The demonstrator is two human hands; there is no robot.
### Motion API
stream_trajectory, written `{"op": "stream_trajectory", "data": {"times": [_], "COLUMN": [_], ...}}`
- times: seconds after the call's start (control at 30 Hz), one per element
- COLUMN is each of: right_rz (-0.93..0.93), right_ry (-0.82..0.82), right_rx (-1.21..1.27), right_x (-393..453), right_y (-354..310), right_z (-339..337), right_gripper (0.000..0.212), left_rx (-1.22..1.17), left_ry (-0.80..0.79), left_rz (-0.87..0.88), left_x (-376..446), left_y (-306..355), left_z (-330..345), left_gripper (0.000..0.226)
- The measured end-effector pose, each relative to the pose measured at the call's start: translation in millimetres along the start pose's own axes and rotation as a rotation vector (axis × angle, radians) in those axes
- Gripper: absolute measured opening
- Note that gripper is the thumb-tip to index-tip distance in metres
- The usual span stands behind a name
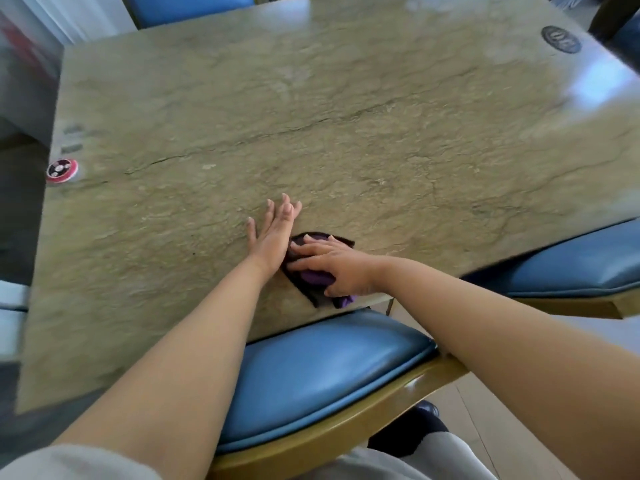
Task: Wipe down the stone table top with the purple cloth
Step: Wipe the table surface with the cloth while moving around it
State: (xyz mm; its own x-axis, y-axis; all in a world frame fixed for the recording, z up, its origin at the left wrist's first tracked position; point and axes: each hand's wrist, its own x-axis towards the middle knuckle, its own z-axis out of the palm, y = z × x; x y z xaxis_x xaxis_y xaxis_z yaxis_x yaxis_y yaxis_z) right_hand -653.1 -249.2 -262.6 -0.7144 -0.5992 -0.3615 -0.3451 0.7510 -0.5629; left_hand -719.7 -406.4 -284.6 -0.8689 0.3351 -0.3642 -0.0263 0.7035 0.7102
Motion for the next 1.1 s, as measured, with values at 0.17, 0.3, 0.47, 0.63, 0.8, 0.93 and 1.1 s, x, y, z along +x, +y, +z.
{"op": "stream_trajectory", "data": {"times": [0.17,0.3,0.47,0.63,0.8,0.93,1.1], "right_rz": [-0.106,0.09,0.293,0.594,0.72,0.861,0.802], "right_ry": [-0.118,0.154,0.547,0.383,0.715,0.897,0.692], "right_rx": [0.192,0.245,0.314,0.546,0.992,0.712,0.352], "right_x": [-38.0,-66.2,-102.7,-136.3,-153.8,-146.9,-144.7], "right_y": [3.4,27.5,39.7,31.9,58.1,115.2,121.7], "right_z": [2.4,3.6,29.4,7.5,-49.8,-53.0,-18.9], "right_gripper": [0.059,0.05,0.044,0.046,0.054,0.059,0.061], "left_rx": [0.297,0.546,0.528,0.542,0.628,0.605,0.602], "left_ry": [-0.02,-0.007,-0.097,-0.242,-0.316,-0.381,-0.405], "left_rz": [-0.039,-0.076,0.045,0.145,0.119,0.077,0.077], "left_x": [-1.9,-2.9,1.0,3.4,5.4,9.9,7.9], "left_y": [8.1,20.1,55.6,90.3,92.8,99.2,103.2], "left_z": [2.9,12.9,38.9,79.4,87.5,83.0,81.9], "left_gripper": [0.055,0.067,0.059,0.056,0.058,0.058,0.059]}}
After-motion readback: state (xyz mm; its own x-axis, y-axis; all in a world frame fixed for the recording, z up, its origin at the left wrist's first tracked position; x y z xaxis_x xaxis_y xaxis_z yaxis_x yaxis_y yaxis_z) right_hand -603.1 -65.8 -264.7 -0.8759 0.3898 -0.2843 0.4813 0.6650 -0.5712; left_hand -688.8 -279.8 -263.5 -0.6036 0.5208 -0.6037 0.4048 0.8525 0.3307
